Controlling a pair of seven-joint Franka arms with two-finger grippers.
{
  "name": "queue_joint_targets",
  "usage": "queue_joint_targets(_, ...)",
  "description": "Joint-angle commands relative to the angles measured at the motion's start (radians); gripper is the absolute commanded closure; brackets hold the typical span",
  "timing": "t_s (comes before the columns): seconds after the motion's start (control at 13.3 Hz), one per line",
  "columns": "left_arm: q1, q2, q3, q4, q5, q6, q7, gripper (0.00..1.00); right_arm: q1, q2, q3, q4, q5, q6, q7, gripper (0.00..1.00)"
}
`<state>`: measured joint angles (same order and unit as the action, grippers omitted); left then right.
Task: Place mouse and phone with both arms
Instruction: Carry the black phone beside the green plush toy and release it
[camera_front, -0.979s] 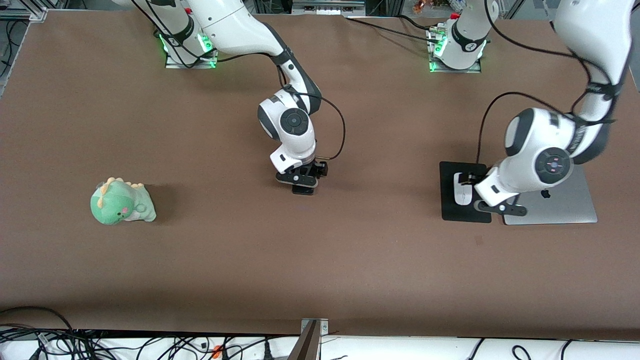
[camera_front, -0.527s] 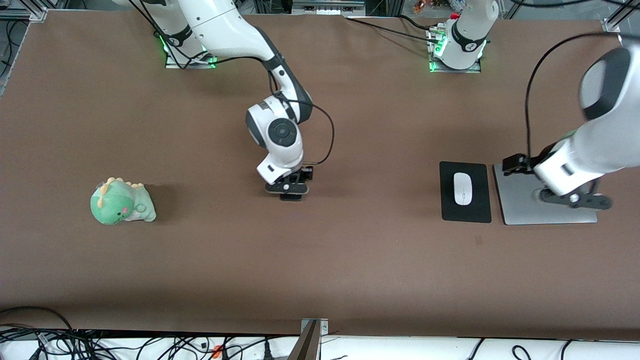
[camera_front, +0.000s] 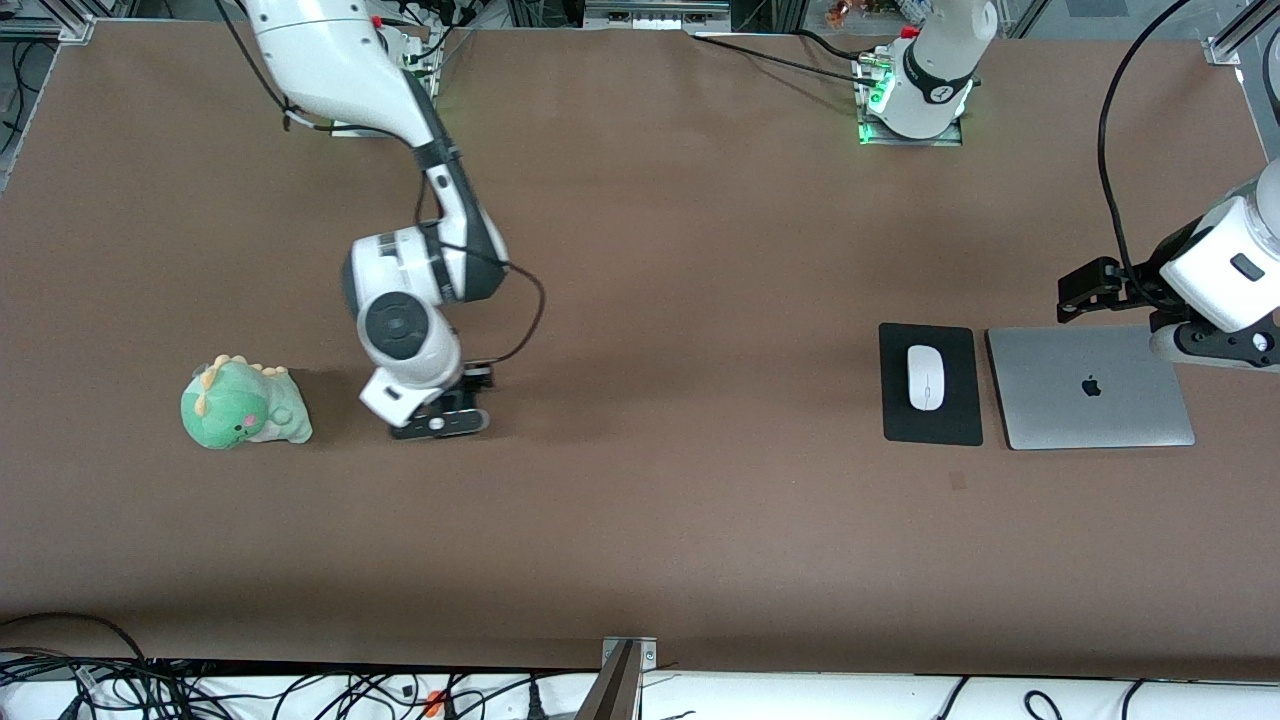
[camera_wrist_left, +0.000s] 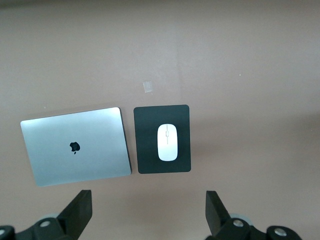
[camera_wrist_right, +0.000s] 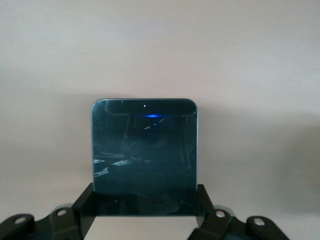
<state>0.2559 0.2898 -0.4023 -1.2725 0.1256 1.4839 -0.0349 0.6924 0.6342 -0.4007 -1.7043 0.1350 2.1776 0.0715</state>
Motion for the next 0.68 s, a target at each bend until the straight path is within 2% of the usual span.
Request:
queue_joint_targets(0.0, -0.007, 0.006, -0.007, 0.021, -0.003, -0.014, 0.003, 0.0, -0.033, -0.06, -0.02, -0.11, 0.017, 0.028, -0.108, 0.58)
queue_joint_targets(0.38, -0.006, -0.009, 0.016, 0.016, -0.01, -0.031, 0.021, 0.0, -0.106, -0.059, -0.021, -0.211, 0.017, 0.161, -0.241, 0.58)
queue_joint_targets(0.53, -0.006, -0.122, 0.043, -0.126, -0.021, 0.031, 0.007, 0.0, -0.12, -0.05, -0.02, -0.245, 0.023, 0.23, -0.253, 0.57)
queue_joint_targets(0.6, -0.027, -0.153, 0.101, -0.163, -0.03, 0.067, 0.012, 0.0, -0.12, -0.045, -0.02, -0.251, 0.032, 0.243, -0.251, 0.57)
